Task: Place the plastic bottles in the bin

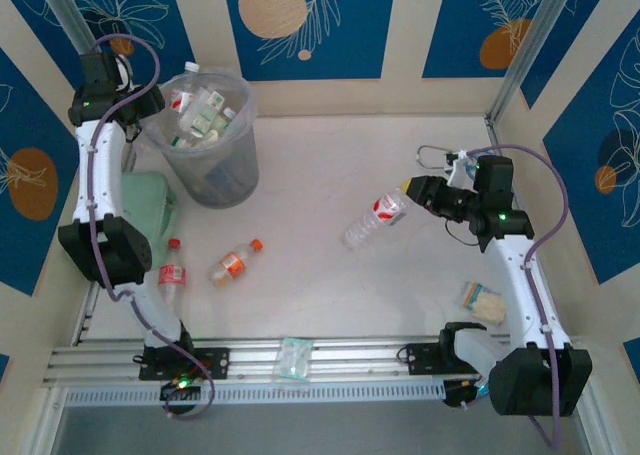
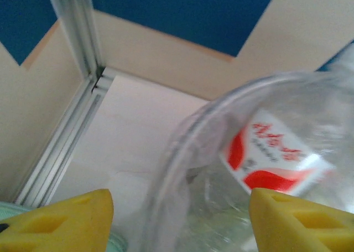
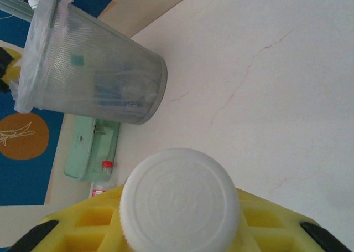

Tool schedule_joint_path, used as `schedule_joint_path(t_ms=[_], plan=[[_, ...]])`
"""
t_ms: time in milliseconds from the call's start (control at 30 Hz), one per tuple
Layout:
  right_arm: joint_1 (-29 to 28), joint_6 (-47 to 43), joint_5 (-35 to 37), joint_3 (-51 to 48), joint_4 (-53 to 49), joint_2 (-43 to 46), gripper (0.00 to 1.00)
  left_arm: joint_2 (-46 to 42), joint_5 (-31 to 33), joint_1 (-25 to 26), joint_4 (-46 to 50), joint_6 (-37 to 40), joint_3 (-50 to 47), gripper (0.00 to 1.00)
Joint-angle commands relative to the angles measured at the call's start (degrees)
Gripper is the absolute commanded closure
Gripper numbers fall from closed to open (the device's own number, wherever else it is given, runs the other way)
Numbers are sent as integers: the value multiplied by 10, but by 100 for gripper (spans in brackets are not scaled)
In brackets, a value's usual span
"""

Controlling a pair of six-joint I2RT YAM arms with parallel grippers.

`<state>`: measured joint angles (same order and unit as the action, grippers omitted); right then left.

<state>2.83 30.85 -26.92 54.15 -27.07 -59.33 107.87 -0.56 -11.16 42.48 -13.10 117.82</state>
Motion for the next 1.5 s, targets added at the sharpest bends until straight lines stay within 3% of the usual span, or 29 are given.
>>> schedule_joint_path(t_ms=[0, 133, 567, 833, 1033, 1167, 1467], plan=[[4, -13, 5, -7, -23, 15, 77, 15, 12, -3, -2, 6, 23, 33], [5, -15, 7, -3, -28, 15, 77, 42, -31, -3, 16, 15, 38, 38], [5, -4, -5, 1, -16, 6, 77, 120, -133, 23, 180, 106, 132, 68], [5, -3, -10, 15, -26, 15, 77, 128, -159, 83, 215, 157, 132, 69], [6, 29, -56, 44, -16, 36, 77, 124, -190, 146, 229, 176, 135, 70], [8, 62, -92, 96, 4, 57, 77, 117, -219, 193, 236, 178, 129, 72], [6, 128, -138, 238, 91, 63, 81, 67, -215, 285, 205, 155, 70, 71]])
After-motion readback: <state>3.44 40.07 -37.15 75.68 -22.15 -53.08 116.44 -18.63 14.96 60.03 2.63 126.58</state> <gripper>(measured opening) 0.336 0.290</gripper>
